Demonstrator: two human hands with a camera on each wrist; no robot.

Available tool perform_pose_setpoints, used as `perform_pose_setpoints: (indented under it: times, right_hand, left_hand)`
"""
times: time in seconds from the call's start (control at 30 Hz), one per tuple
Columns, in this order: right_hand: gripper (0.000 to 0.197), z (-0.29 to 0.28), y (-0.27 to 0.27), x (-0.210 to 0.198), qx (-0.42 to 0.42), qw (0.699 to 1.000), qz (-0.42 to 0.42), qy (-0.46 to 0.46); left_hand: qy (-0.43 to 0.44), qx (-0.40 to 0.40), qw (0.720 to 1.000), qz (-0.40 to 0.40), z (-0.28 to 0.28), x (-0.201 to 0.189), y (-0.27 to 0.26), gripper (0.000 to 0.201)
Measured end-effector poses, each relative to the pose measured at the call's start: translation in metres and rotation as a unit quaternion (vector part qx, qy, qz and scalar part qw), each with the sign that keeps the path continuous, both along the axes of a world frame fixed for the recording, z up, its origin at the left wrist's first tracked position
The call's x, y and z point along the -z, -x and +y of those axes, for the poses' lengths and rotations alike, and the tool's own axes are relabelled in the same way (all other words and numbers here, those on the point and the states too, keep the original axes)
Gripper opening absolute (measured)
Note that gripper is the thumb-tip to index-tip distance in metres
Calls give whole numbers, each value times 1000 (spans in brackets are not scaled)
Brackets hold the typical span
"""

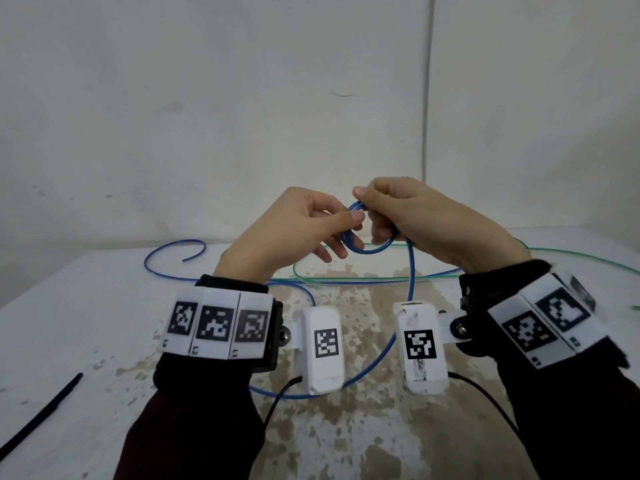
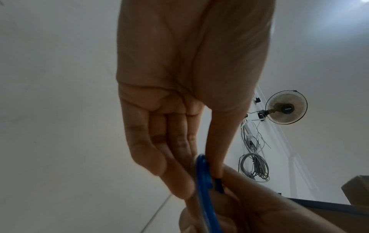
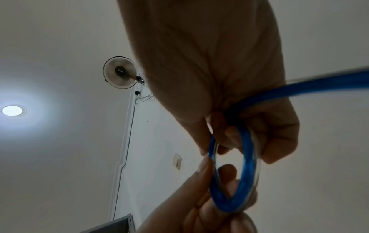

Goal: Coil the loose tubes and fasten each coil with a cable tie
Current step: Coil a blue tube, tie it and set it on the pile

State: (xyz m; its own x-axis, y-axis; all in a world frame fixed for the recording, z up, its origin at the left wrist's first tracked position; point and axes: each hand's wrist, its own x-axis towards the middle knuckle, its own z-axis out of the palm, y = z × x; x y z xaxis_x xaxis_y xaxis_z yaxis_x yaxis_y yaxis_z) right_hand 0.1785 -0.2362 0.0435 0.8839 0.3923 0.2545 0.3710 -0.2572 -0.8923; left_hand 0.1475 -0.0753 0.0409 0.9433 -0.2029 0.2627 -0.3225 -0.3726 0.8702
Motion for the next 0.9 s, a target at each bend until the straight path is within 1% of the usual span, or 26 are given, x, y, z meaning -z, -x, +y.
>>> perform_pose_setpoints:
  times: [0.03, 0.1, 0.17, 0.23, 0.33, 0.43, 0.53, 0.63, 0.7, 0.73, 0.83, 0.9]
  right_hand:
    - [31, 1, 0, 0, 10, 1000, 4, -6]
    - [30, 2, 0, -2, 17, 998, 29, -46]
    - [27, 3, 1, -4, 10, 995, 47, -92]
    - [26, 2, -1, -5, -1, 992, 47, -113]
    - [36, 0, -3, -4, -31, 988, 56, -138]
    - [38, 0, -1, -6, -74, 974, 92, -195]
    - [37, 0, 0, -7, -104, 962, 100, -234]
    - [35, -1, -2, -7, -97, 959, 98, -246]
    - [36, -2, -3, -6, -95, 963, 98, -234]
    - [36, -3, -3, -6, -100, 965, 97, -221]
    - [37, -9, -2, -7, -122, 975, 89, -163]
    - [37, -12, -1, -7, -124, 983, 74, -117]
  left_hand:
    - [4, -1, 1000, -3, -1, 0, 0, 19]
    - [22, -10, 999, -21, -2, 1, 0, 17]
    - [45, -22, 998, -39, -2, 0, -1, 16]
    - [67, -34, 996, -55, -3, 0, -1, 17]
    - [111, -70, 987, -92, -2, 0, -3, 18]
    - [158, -105, 973, -133, 0, -1, -5, 17]
    - [195, -113, 964, -141, -2, -3, -4, 15]
    - [175, -83, 976, -102, -6, -2, -3, 15]
    - [152, -43, 986, -55, -6, -2, -4, 13]
    - [162, -14, 986, -27, -5, -3, -4, 13]
    - [232, 75, 967, 75, -2, -6, 0, 22]
    - [225, 106, 963, 107, -3, -7, 1, 29]
